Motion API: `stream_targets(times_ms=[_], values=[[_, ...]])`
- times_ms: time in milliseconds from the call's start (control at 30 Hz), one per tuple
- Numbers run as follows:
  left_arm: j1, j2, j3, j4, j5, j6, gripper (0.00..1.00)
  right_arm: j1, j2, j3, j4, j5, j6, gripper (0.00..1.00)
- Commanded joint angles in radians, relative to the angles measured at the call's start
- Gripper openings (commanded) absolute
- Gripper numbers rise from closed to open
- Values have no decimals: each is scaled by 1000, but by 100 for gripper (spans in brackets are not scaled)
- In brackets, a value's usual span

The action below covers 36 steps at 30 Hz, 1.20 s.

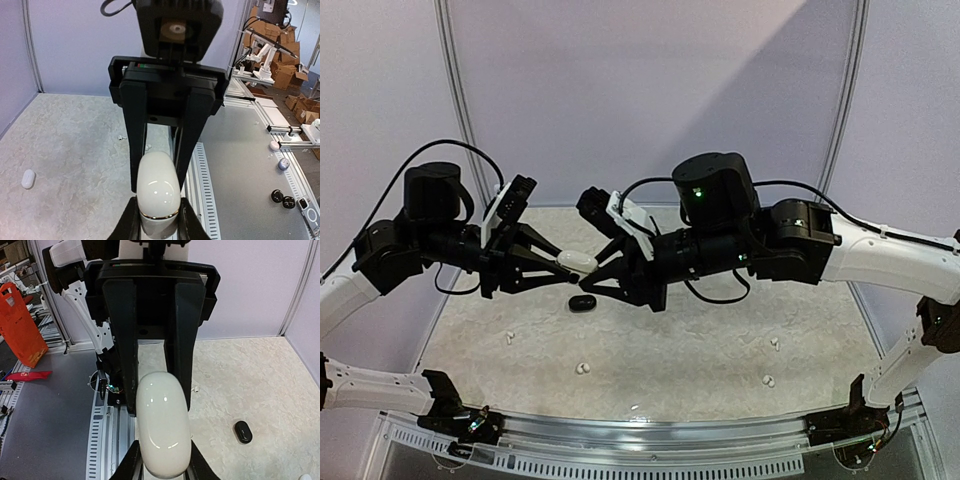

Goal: Insert the wireless bluetooth earbuds into the charging case
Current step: Pass from the left arm to the right, then pass from the right arm to the left

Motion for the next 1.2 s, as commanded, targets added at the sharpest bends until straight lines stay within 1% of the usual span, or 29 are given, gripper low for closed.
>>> stream_targets(times_ms=[0,167,200,267,300,333,367,400,467,633,833,900,1000,1167], values=[[-8,-8,-22,5,12,9,0,-6,16,27,12,-28,8,19],[-8,-7,-27,6,12,6,0,-8,12,27,10,-31,7,8],[-9,-9,-30,7,10,4,6,-8,9,27,7,-27,5,6],[-8,-16,-40,8,5,-3,35,-7,4,25,-1,-21,3,3],[-8,-19,-51,12,2,-5,48,-7,0,24,-5,-17,2,2],[-8,-27,-63,18,-7,-8,57,-7,-7,24,-11,-8,2,1],[-8,-34,-74,26,-14,-9,63,-7,-10,24,-17,0,3,1],[-8,-43,-87,34,-21,-11,65,-7,-14,24,-26,8,2,1],[-8,-56,-107,49,-38,-12,65,-8,-19,29,-49,22,-2,0],[-8,-51,-111,72,-43,-33,49,-8,-7,58,-94,21,-30,0],[-10,-41,-109,84,-39,-35,41,-8,12,85,-106,19,-48,0],[-11,-38,-109,90,-32,-42,42,-7,16,90,-109,19,-53,0],[-13,-37,-106,110,-24,-46,47,-8,22,97,-123,26,-53,0],[-23,-21,-97,137,-23,-61,46,-7,28,102,-126,27,-56,0]])
